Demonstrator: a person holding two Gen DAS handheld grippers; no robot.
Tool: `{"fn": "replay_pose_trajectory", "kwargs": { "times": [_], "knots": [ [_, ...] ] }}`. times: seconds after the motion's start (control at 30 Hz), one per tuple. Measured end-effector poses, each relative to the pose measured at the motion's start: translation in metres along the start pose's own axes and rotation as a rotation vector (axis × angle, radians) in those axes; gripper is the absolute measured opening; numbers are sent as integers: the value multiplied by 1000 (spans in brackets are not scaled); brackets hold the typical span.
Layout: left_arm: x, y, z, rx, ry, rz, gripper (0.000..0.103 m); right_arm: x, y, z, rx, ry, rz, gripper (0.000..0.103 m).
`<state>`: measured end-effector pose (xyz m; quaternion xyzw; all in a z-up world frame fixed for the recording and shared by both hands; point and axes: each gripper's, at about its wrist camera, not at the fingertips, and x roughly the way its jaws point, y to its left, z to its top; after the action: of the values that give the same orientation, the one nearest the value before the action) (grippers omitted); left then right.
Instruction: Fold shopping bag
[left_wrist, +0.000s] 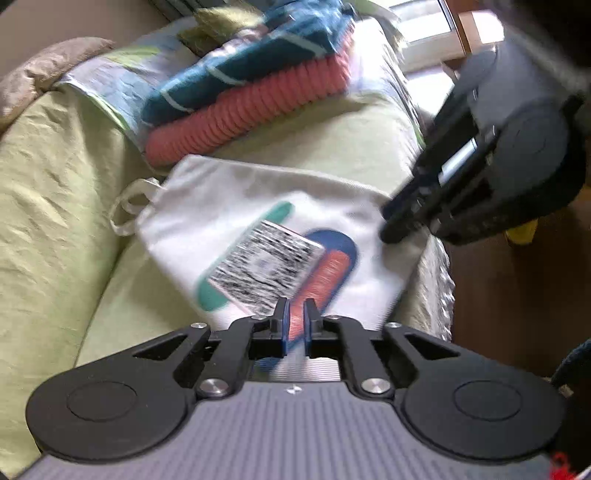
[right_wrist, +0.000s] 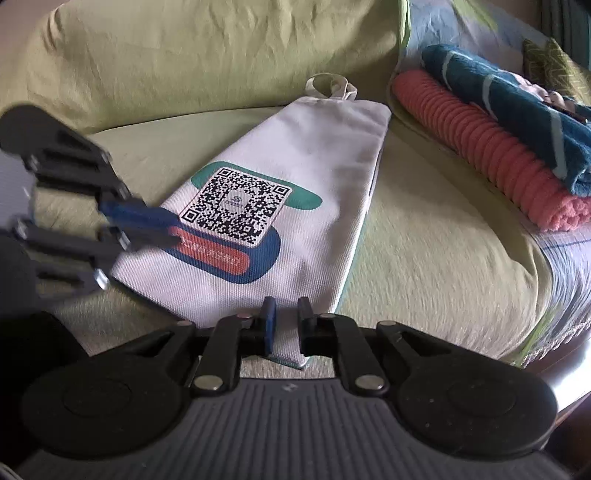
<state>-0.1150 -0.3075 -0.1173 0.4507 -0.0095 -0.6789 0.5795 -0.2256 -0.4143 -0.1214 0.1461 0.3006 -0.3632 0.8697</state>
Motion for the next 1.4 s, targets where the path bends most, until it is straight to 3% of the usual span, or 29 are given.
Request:
{"fn": "replay_pose_trajectory", "kwargs": {
  "times": [0.1, 0.27, 0.33, 0.4, 0.47, 0.6, 0.63, 0.8, 0.97, 1.0, 1.03, 1.07, 1.2, 1.4],
  "knots": [
    [1, 28, -2, -82, 4, 15, 10, 0, -1, 1, 18, 12, 10, 11],
    [18, 84, -13, -422, 31, -113, 12, -10, -14, 12, 122, -17, 21, 23],
    [30, 104, -19, -555, 33, -175, 35, -11, -23, 16, 173, -25, 9, 25],
    [46, 122, -25, -665, 39, -206, 44, -5, -31, 18, 211, -10, -7, 29],
    [62, 144, -32, -779, 36, -251, 44, 2, -37, 20, 230, 0, -10, 30],
    [103, 189, -43, -988, 34, -374, 60, 14, -45, 20, 276, 20, 4, 32],
    [115, 198, -44, -1019, 35, -394, 60, 16, -46, 19, 286, 16, 9, 32],
    [176, 241, -48, -1159, 0, -492, 58, 20, -47, 20, 272, 11, 19, 34],
    [231, 282, -46, -1284, -43, -536, 58, 25, -48, 25, 256, 15, 23, 37],
    [239, 287, -46, -1302, -52, -546, 56, 27, -47, 26, 246, 14, 22, 37],
    [246, 290, -45, -1313, -59, -554, 42, 28, -47, 27, 234, 13, 20, 37],
    [253, 293, -45, -1324, -66, -562, 39, 29, -45, 28, 221, 11, 18, 38],
    [251, 290, -41, -1260, -127, -530, 28, 36, -40, 37, 191, 3, 7, 30],
    [228, 314, -53, -1261, -267, -442, 26, 62, -36, 67, 195, -22, 28, 22]
  ]
}}
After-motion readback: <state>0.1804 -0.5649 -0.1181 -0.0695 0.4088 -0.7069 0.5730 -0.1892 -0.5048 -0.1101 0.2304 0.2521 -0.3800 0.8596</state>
